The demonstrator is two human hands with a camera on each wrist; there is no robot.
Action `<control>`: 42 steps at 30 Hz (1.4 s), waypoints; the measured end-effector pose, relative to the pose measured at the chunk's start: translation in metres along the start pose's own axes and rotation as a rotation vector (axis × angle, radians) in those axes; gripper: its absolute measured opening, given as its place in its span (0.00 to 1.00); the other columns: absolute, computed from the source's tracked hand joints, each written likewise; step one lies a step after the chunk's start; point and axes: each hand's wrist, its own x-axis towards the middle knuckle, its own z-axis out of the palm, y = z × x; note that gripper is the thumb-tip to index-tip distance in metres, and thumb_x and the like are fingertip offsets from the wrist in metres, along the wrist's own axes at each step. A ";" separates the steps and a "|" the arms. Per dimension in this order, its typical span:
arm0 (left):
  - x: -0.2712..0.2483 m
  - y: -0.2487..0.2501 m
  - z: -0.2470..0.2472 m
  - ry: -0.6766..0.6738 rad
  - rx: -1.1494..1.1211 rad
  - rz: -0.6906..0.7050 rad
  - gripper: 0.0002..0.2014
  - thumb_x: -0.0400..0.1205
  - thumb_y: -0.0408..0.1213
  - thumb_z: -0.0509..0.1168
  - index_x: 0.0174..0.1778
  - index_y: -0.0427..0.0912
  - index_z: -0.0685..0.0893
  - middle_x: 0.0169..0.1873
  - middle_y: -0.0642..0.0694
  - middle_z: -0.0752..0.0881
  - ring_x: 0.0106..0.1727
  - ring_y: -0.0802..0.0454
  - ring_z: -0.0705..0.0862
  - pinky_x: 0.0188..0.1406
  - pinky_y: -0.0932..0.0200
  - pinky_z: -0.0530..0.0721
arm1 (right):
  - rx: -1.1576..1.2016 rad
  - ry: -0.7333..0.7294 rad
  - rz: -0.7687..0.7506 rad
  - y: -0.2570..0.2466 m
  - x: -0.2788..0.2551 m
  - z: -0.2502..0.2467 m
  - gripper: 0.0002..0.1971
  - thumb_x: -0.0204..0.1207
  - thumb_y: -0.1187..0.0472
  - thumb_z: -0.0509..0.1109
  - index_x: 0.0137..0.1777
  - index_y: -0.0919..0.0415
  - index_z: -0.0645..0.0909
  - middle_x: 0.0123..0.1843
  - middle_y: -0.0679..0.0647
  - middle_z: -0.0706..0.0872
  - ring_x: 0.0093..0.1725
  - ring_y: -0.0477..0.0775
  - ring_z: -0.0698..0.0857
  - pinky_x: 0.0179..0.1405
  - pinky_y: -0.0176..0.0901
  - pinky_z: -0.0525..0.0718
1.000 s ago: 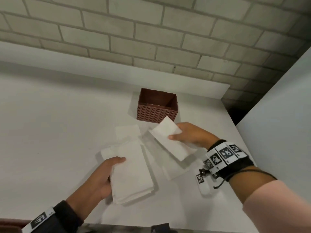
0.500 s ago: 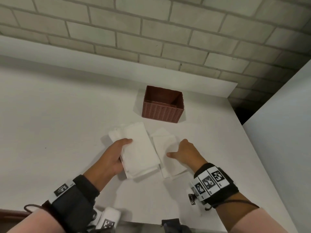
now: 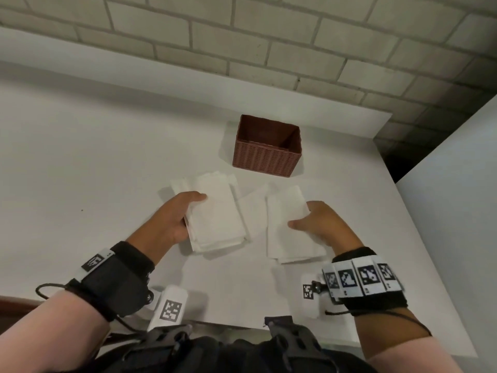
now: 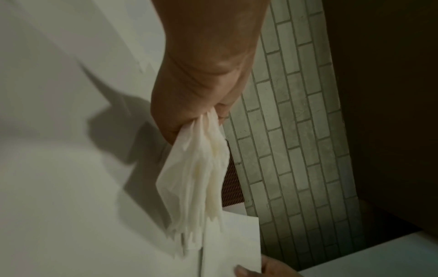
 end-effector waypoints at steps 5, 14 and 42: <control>-0.004 -0.003 -0.009 -0.002 0.068 -0.017 0.10 0.76 0.25 0.63 0.50 0.37 0.83 0.45 0.39 0.89 0.50 0.40 0.86 0.47 0.44 0.83 | 0.055 0.017 -0.124 -0.007 -0.008 -0.032 0.21 0.78 0.64 0.68 0.71 0.59 0.74 0.64 0.57 0.83 0.55 0.56 0.80 0.53 0.49 0.77; -0.006 -0.005 -0.026 0.024 0.034 0.018 0.09 0.75 0.24 0.62 0.47 0.38 0.83 0.46 0.39 0.87 0.50 0.40 0.85 0.54 0.42 0.82 | -0.924 -0.311 -0.522 -0.084 0.022 -0.013 0.06 0.77 0.65 0.66 0.42 0.55 0.81 0.38 0.47 0.79 0.45 0.54 0.78 0.34 0.39 0.68; -0.018 -0.010 -0.046 0.156 -0.077 0.053 0.09 0.74 0.26 0.64 0.48 0.38 0.83 0.45 0.39 0.86 0.51 0.38 0.84 0.61 0.39 0.80 | -0.681 -0.521 -0.427 -0.096 0.047 -0.026 0.08 0.77 0.49 0.69 0.47 0.52 0.82 0.52 0.52 0.89 0.52 0.55 0.87 0.57 0.50 0.85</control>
